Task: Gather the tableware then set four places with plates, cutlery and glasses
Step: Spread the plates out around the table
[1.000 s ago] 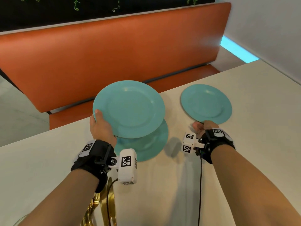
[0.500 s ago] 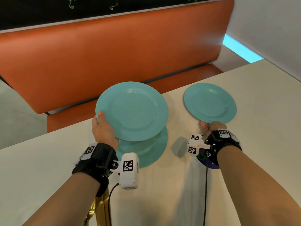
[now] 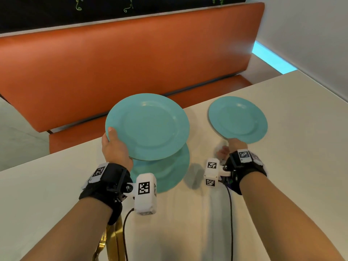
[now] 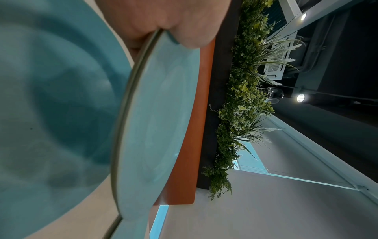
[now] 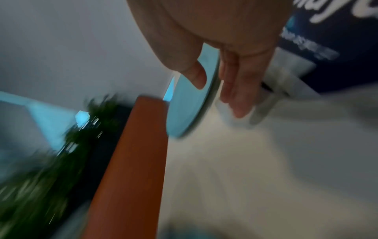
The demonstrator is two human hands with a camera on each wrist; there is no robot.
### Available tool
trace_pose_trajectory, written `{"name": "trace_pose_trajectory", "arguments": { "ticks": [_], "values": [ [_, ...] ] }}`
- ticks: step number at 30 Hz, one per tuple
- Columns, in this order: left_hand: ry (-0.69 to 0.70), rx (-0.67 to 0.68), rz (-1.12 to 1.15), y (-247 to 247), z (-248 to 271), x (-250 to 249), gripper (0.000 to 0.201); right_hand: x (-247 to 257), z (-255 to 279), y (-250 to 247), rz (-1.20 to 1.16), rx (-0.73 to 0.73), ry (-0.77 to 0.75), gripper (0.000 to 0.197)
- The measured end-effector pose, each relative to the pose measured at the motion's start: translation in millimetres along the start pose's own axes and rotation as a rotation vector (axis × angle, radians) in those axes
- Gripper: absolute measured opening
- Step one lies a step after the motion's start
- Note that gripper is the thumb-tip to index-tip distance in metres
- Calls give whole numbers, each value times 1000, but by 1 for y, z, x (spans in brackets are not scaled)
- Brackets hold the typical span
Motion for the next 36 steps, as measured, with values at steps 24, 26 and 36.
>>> {"name": "trace_pose_trajectory", "arguments": {
  "ticks": [24, 26, 36],
  "values": [
    [44, 37, -15, -18, 19, -19, 41, -43, 35, 75, 964, -13, -250, 27],
    [36, 41, -7, -18, 18, -14, 42, -44, 36, 72, 904, 0, -252, 35],
    [-96, 261, -13, 8, 57, 30, 42, -40, 84, -8, 69, 243, -293, 35]
  ]
}}
Point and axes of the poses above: each hand's wrist, its own z-axis away from the middle knuckle, its own y-axis out of the palm, x = y × z, the point moved 4 cm from there along -z, towards the middle knuckle, and after that the axes turned 5 degrees about y, right-handed, at the moved point
